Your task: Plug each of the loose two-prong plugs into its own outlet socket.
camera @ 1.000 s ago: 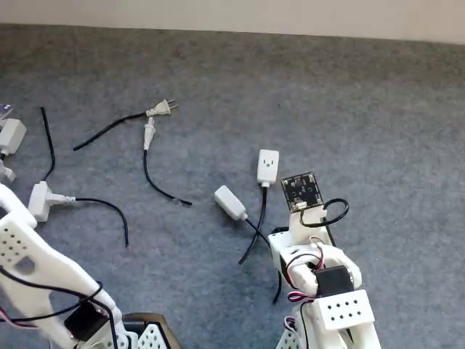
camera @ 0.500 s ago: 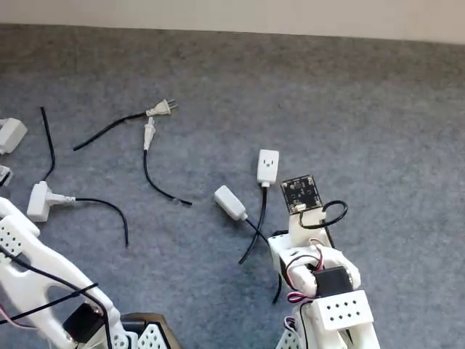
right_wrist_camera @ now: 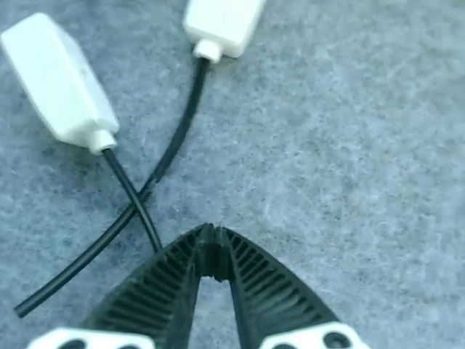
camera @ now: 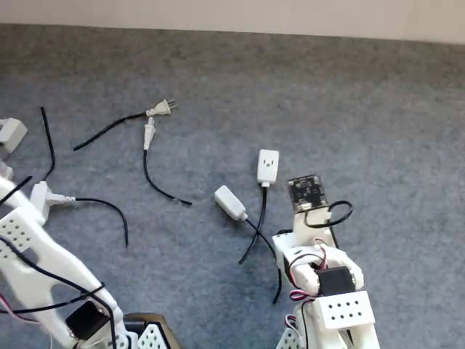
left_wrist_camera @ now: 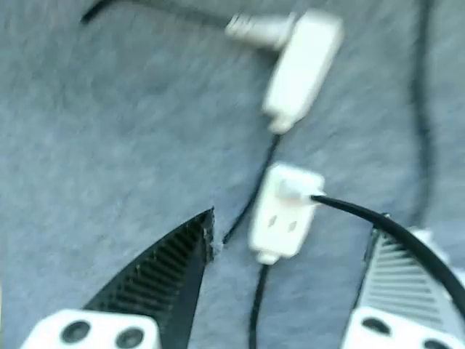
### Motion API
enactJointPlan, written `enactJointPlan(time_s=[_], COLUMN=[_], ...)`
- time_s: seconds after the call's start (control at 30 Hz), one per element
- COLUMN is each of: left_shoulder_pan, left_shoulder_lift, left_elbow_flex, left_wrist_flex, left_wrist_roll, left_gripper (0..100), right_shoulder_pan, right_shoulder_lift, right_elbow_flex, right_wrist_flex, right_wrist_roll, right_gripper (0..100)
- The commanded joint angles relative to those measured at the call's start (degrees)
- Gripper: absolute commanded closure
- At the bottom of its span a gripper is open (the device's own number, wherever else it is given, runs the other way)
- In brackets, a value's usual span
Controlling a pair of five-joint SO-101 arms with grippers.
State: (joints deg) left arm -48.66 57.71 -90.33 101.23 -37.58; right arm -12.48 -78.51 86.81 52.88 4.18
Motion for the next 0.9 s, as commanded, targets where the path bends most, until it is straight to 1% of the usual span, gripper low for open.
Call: enactJointPlan(time_s=[0.0,0.1,0.23,0.37,0.43,0.53,0.6,0.73,0.87], left_shoulder_pan=[9.89,17.45,29.85,43.82,50.59,58.86,62.46,65.98,66.77], left_shoulder_lift=[-11.38,-20.26,-33.19,-44.00,-48.04,-50.59,-50.24,-45.85,-38.64], left_elbow_flex=[13.14,29.85,51.56,69.32,76.18,82.33,85.32,89.54,87.78], left_wrist_flex=[0.18,0.09,-0.09,-0.18,-0.35,-2.11,-5.01,-11.78,-16.09], left_wrist_roll=[3.60,3.52,3.34,3.43,4.04,6.77,6.95,7.03,7.03], left_gripper=[69,72,72,73,73,73,73,73,73], right_shoulder_pan=[5.14,7.96,9.45,9.54,9.54,9.54,9.45,9.36,9.36], right_shoulder_lift=[-0.40,-0.40,-0.40,-0.40,-0.40,-0.40,-0.40,-0.40,-0.40], right_elbow_flex=[-2.68,-3.56,-5.32,-5.41,-5.41,-5.58,-5.58,-5.58,-5.67], right_wrist_flex=[-0.75,-0.66,1.63,1.63,1.63,1.63,1.63,1.63,1.63], right_wrist_roll=[-0.09,-1.49,-1.67,-1.49,-1.49,-1.41,-1.41,-1.41,-1.41], right_gripper=[99.1,99.1,99.1,99.1,99.1,99.1,99.1,99.1,99.1])
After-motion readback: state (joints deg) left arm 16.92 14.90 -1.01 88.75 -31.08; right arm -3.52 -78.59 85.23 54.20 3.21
